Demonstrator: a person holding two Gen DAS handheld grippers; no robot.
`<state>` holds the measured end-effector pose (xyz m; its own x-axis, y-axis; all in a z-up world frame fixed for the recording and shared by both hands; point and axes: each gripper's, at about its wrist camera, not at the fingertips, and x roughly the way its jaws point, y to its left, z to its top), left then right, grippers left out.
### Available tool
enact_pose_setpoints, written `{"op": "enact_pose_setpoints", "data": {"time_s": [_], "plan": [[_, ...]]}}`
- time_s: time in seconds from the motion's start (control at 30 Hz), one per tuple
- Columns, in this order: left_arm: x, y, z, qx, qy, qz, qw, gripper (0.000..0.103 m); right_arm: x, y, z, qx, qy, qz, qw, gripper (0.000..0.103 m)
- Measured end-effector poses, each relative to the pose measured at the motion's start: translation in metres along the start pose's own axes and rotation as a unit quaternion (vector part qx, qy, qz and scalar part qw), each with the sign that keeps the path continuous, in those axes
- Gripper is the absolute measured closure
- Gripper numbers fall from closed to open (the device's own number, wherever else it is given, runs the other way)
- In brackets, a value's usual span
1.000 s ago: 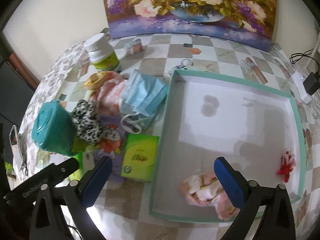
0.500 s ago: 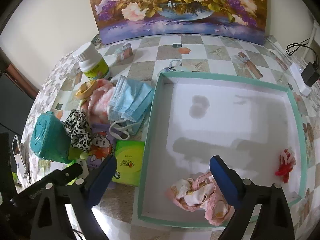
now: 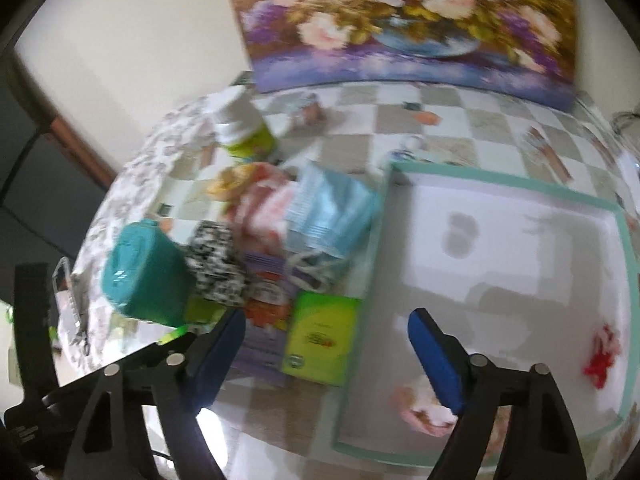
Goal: Organize soft objects
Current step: 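Grasp the green tissue pack with the left tool while the right tool grasps the leopard scrunchie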
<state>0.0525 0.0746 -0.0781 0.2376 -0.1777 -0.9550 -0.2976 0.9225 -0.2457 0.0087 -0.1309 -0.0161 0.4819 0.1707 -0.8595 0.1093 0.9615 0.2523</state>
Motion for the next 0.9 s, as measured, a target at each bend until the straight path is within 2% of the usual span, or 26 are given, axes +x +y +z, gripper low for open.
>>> {"op": "enact_pose_setpoints", "data": {"time_s": [0.2,0.27,0.37,0.53,0.63,0.73,0.9], "plan": [[-0.002,0.020,0.001,-0.048,0.003,0.002,0.9988,0.038,0.008,0.022,0.009,-0.021,-0.007,0.056,0.998,0.033],[-0.004,0.024,0.001,-0.056,0.002,0.000,0.9984,0.038,0.015,0.028,0.013,-0.029,-0.002,0.067,0.997,0.041],[-0.009,0.032,0.000,-0.064,0.000,0.000,0.9979,0.038,0.026,0.035,0.017,-0.037,0.007,0.072,0.997,0.047],[-0.012,0.036,-0.001,-0.070,0.004,-0.003,0.9975,0.038,0.042,0.040,0.020,-0.042,0.020,0.074,0.996,0.050],[-0.012,0.040,0.001,-0.070,0.010,-0.005,0.9975,0.038,0.051,0.039,0.020,-0.037,0.029,0.079,0.996,0.055],[-0.009,0.037,0.002,-0.073,0.013,-0.004,0.9972,0.038,0.058,0.038,0.019,-0.030,0.037,0.087,0.995,0.066],[-0.008,0.039,0.003,-0.075,0.014,-0.002,0.9971,0.038,0.055,0.038,0.019,-0.027,0.031,0.100,0.994,0.077]]}}
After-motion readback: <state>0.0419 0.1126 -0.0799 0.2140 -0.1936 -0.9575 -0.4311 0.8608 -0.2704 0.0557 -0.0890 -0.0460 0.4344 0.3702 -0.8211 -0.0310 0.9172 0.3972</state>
